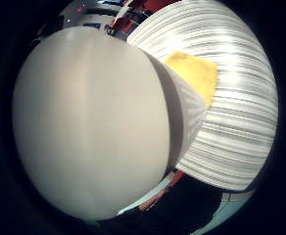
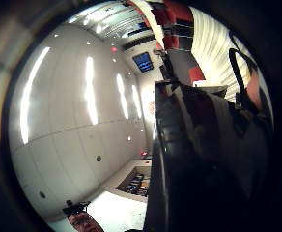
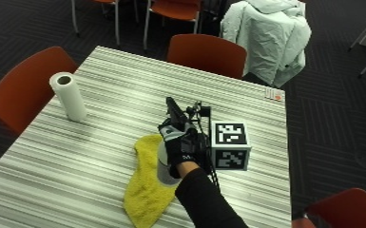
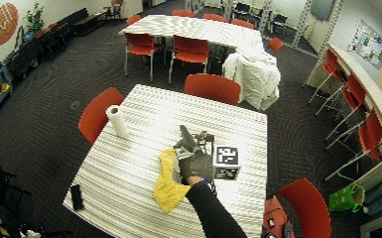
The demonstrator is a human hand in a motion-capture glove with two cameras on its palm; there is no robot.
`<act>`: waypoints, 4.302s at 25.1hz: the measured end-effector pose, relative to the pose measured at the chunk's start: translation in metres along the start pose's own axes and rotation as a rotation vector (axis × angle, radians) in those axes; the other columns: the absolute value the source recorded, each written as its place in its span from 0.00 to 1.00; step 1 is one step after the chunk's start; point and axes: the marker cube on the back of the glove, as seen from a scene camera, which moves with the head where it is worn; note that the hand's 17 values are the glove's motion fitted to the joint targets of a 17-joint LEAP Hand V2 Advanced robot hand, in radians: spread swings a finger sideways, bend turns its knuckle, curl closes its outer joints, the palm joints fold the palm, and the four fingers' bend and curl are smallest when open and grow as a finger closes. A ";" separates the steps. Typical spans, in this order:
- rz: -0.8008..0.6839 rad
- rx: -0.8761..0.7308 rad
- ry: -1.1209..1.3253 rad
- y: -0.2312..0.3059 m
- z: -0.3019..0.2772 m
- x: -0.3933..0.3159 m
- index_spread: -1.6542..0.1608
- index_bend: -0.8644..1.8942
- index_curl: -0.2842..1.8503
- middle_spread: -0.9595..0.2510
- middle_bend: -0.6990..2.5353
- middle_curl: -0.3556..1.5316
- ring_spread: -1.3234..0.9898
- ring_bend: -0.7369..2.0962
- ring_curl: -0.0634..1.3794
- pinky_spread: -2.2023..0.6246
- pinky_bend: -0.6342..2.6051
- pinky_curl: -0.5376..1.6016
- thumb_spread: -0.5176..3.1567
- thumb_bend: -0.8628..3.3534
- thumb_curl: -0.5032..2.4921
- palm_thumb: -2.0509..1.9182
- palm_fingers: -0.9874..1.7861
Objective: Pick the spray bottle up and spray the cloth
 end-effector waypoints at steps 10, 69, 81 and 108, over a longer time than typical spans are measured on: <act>0.455 -0.072 0.502 -0.005 0.002 0.075 0.81 0.49 0.42 0.74 0.39 0.50 0.49 0.45 0.41 0.76 0.23 0.33 0.21 0.20 0.45 0.82 0.70; -0.214 0.096 0.004 0.031 0.003 0.041 0.78 0.44 0.44 0.71 0.37 0.52 0.49 0.43 0.44 0.76 0.23 0.37 0.23 0.20 0.46 0.83 0.70; -0.316 -0.014 -0.102 0.032 0.090 -0.027 0.78 0.44 0.45 0.71 0.37 0.53 0.49 0.43 0.44 0.76 0.23 0.37 0.24 0.20 0.46 0.83 0.70; -0.293 -0.084 0.117 0.038 0.138 0.071 0.78 0.44 0.45 0.71 0.37 0.53 0.48 0.43 0.45 0.76 0.23 0.37 0.24 0.20 0.46 0.83 0.69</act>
